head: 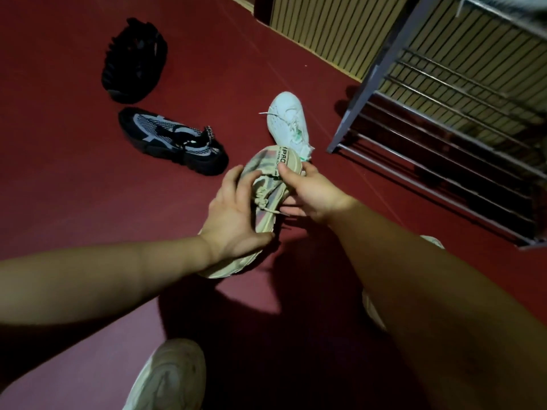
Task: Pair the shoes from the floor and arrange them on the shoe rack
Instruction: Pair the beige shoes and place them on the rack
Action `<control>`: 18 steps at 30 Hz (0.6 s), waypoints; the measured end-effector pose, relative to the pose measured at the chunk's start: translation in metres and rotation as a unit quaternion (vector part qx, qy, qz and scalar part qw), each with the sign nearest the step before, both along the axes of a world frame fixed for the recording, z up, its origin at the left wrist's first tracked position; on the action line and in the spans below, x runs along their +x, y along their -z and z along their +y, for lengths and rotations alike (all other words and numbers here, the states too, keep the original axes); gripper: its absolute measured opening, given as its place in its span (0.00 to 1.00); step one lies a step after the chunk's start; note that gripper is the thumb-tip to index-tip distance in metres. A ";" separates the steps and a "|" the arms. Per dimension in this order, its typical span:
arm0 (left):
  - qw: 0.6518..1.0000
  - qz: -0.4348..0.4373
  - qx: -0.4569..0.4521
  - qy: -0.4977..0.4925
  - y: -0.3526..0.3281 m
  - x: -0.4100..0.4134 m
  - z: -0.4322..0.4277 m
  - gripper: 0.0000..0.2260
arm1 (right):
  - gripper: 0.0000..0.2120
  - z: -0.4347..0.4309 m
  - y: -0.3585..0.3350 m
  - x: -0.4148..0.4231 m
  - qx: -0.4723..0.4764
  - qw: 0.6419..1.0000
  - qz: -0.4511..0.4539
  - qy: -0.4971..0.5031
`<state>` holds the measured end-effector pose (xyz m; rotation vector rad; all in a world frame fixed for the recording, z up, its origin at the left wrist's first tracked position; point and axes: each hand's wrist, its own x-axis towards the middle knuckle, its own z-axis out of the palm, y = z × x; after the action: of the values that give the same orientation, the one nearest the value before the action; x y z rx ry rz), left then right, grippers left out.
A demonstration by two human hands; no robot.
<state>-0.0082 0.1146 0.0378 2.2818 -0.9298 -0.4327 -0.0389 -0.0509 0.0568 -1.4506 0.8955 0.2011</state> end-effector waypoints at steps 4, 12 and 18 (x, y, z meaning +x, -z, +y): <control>0.994 0.057 -0.058 0.072 0.000 -0.006 -0.026 0.52 | 0.19 -0.036 -0.012 -0.025 0.011 0.999 0.000 0.035; 0.976 0.028 0.010 0.214 0.008 -0.014 -0.070 0.52 | 0.25 -0.155 -0.048 -0.138 -0.074 0.994 0.023 0.073; 0.925 -0.072 0.124 0.351 -0.006 -0.041 -0.131 0.50 | 0.28 -0.198 -0.028 -0.243 -0.106 0.990 0.063 0.073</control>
<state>-0.0491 -0.0159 0.0442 2.1519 -1.8704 -0.7213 -0.2823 -0.2490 0.0852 -1.5736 1.1502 0.0918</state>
